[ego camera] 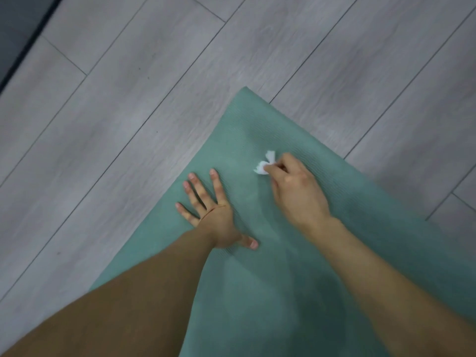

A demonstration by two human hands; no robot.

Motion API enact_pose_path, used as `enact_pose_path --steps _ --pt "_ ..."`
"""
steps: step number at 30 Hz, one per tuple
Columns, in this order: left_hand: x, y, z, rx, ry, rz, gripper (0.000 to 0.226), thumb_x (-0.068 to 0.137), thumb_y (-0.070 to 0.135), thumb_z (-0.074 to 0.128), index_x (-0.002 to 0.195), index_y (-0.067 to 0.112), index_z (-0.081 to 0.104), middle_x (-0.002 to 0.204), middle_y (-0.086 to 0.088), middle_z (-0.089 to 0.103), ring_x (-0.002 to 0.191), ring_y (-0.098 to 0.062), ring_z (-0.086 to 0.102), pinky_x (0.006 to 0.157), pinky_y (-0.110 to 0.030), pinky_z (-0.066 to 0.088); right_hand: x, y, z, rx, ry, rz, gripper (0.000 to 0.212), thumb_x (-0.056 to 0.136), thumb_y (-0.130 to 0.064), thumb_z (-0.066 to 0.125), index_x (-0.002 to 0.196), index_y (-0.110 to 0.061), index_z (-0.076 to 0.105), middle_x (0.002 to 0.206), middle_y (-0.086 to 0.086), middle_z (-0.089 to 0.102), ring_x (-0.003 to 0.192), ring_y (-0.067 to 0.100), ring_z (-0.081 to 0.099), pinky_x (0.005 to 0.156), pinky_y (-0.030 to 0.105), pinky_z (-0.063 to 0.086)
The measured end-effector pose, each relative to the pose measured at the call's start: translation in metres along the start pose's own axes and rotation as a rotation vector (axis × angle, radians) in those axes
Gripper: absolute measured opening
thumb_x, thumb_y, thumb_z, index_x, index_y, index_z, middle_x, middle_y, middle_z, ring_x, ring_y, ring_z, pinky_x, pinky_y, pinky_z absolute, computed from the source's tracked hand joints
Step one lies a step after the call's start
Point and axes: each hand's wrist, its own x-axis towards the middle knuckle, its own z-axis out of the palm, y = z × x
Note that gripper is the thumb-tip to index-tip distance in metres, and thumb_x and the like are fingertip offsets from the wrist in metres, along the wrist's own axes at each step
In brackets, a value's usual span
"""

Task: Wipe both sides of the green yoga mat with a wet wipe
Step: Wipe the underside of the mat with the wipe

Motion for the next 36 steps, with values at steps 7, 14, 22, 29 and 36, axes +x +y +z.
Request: enact_pose_path --steps 7,14,22,29,36 --pt "0.0 0.001 -0.002 0.009 -0.025 -0.011 0.196 0.029 0.069 0.101 0.129 0.03 -0.064 0.128 -0.017 -0.074 0.125 -0.039 -0.066 0.112 -0.078 -0.021 0.107 -0.074 0.028 -0.04 -0.126 -0.085 0.027 0.105 -0.015 0.049 0.12 -0.009 0.07 0.129 0.011 0.053 0.117 0.03 0.054 0.088 0.04 0.047" --pt "-0.001 0.0 -0.001 -0.008 0.006 0.019 0.197 0.027 0.069 0.1 0.135 0.03 -0.06 0.132 -0.016 -0.072 0.129 -0.038 -0.063 0.113 -0.078 -0.017 -0.034 0.011 -0.001 -0.039 0.026 -0.044 0.028 0.092 0.002 0.064 0.112 -0.012 0.076 0.102 0.008 0.059 0.091 0.03 0.058 0.069 0.04 0.049" --pt "0.002 -0.002 0.001 0.002 0.009 0.0 0.198 0.026 0.072 0.098 0.135 0.028 -0.06 0.133 -0.018 -0.071 0.129 -0.04 -0.063 0.112 -0.079 -0.018 0.092 -0.014 0.01 -0.065 0.155 -0.118 0.009 0.095 -0.008 0.066 0.094 -0.009 0.075 0.099 0.012 0.06 0.091 0.033 0.058 0.064 0.042 0.047" --pt "0.003 -0.002 0.003 0.002 0.025 -0.001 0.198 0.025 0.073 0.098 0.137 0.029 -0.059 0.135 -0.018 -0.07 0.129 -0.04 -0.062 0.112 -0.079 -0.017 0.066 -0.017 -0.008 -0.027 0.016 -0.041 0.008 0.094 -0.011 0.063 0.094 -0.006 0.07 0.104 0.015 0.057 0.087 0.037 0.059 0.068 0.044 0.05" --pt "0.005 -0.004 0.005 -0.012 0.054 0.007 0.2 0.02 0.073 0.098 0.14 0.03 -0.056 0.14 -0.018 -0.067 0.134 -0.041 -0.059 0.112 -0.081 -0.013 -0.151 0.013 -0.007 0.103 -0.286 0.196 0.02 0.093 -0.009 0.072 0.104 -0.024 0.066 0.096 -0.003 0.037 0.062 0.028 0.053 0.055 0.039 0.044"
